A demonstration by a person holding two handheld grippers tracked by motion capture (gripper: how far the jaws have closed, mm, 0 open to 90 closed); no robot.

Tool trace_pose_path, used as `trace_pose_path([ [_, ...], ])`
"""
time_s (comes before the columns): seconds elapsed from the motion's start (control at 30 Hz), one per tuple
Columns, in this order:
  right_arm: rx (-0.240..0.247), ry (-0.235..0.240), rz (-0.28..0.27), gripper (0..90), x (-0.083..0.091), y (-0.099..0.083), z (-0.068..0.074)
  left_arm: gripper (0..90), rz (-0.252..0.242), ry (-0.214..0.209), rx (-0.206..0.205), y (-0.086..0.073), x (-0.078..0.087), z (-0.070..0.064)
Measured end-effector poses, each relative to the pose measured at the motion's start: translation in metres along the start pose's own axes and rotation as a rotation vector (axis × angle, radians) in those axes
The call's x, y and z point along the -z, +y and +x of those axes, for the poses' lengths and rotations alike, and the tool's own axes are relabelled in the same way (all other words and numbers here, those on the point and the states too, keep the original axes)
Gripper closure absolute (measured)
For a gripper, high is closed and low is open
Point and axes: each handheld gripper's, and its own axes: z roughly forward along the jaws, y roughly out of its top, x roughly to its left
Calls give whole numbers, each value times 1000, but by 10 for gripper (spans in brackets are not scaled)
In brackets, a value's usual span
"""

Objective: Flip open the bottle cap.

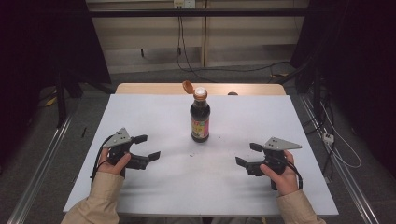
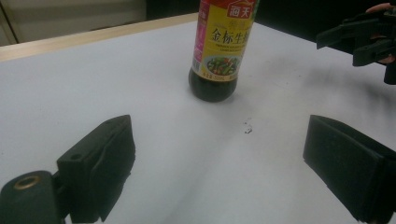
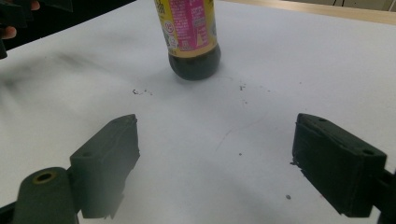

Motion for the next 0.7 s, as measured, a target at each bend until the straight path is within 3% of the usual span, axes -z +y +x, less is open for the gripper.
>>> trace_pose_path([
  [0.7, -2, -20, -10, 146, 18, -15, -6, 88, 16, 6, 3, -12, 17, 4],
])
